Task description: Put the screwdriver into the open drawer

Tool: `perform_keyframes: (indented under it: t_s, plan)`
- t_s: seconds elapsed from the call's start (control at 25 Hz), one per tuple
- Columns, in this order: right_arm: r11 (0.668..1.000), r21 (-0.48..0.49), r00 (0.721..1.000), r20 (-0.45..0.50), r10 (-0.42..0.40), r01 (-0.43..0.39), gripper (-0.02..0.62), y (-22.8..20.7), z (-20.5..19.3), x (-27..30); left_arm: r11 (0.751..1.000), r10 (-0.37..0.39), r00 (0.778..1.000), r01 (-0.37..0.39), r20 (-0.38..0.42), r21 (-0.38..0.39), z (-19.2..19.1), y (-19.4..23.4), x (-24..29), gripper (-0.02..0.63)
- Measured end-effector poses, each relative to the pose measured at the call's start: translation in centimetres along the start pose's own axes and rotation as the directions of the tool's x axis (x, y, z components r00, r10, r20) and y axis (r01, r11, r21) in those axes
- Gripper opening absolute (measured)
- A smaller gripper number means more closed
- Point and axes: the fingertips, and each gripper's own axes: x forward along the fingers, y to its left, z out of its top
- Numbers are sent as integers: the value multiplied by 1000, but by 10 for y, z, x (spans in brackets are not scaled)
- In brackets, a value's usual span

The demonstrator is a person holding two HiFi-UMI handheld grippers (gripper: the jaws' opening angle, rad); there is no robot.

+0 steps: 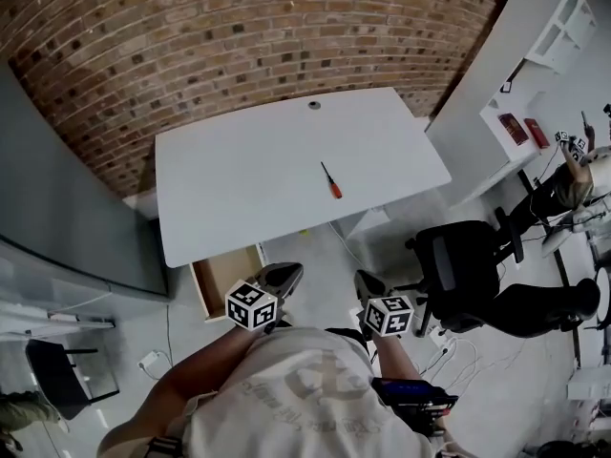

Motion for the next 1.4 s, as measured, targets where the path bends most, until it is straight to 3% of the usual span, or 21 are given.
perform_keyframes:
  t_s: [0.32, 0.72, 1.4]
  plan:
    - [1000, -3, 999, -43, -17, 17, 25, 4, 5, 29, 998, 67, 996, -66, 51, -20, 9, 34, -18, 18]
    - [999, -26, 997, -65, 39, -41, 25, 0, 23, 75, 983, 172, 983, -167, 71, -71, 8, 69, -29, 18]
    - [990, -45, 976, -177, 126, -136, 25, -62, 60, 144, 971, 218, 975, -214, 36, -104, 37, 99, 57, 18]
